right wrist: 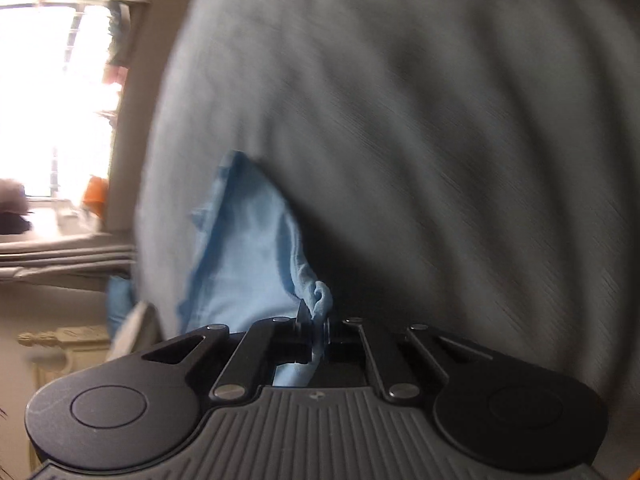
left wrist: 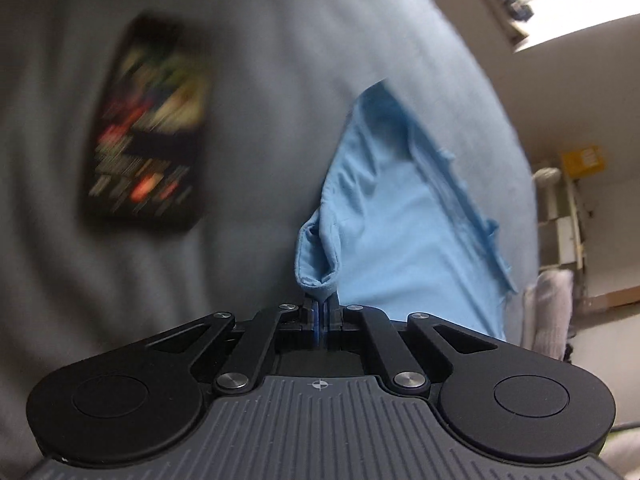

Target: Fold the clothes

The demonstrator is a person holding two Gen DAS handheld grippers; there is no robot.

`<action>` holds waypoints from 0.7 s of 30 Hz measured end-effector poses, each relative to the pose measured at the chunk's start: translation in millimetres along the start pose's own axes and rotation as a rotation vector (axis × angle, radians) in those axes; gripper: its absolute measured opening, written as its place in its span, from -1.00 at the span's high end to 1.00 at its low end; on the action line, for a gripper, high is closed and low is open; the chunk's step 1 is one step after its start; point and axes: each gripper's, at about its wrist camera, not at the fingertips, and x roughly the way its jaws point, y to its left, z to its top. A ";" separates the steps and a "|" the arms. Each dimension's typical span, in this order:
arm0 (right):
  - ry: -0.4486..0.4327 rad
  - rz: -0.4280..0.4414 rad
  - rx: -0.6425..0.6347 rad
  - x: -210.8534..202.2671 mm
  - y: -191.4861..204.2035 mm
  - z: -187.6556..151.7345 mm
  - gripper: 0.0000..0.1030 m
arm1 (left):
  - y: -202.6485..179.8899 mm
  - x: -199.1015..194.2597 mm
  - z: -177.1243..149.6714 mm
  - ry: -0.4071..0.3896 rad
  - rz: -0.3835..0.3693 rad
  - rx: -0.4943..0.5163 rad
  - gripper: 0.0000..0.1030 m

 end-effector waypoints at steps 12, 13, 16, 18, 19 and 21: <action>-0.098 -0.312 -0.552 -32.2 85.0 18.6 0.76 | -20.2 -29.0 14.2 0.018 0.159 0.402 0.76; -0.110 -0.302 -0.637 -34.1 96.1 13.9 0.76 | -28.7 -25.1 20.4 -0.010 0.152 0.449 0.76; -0.073 -0.191 -0.938 7.1 163.9 -15.1 0.76 | -57.5 -6.2 35.1 -0.089 0.156 0.605 0.75; -0.012 -0.107 -1.121 49.0 205.8 -44.3 0.77 | -80.8 15.9 40.0 -0.131 0.188 0.727 0.75; 0.023 -0.082 -1.192 73.3 226.2 -59.4 0.77 | -93.9 31.5 39.4 -0.138 0.207 0.796 0.75; 0.102 -0.044 -1.338 123.3 251.4 -91.5 0.77 | -115.9 58.5 33.8 -0.132 0.221 0.914 0.75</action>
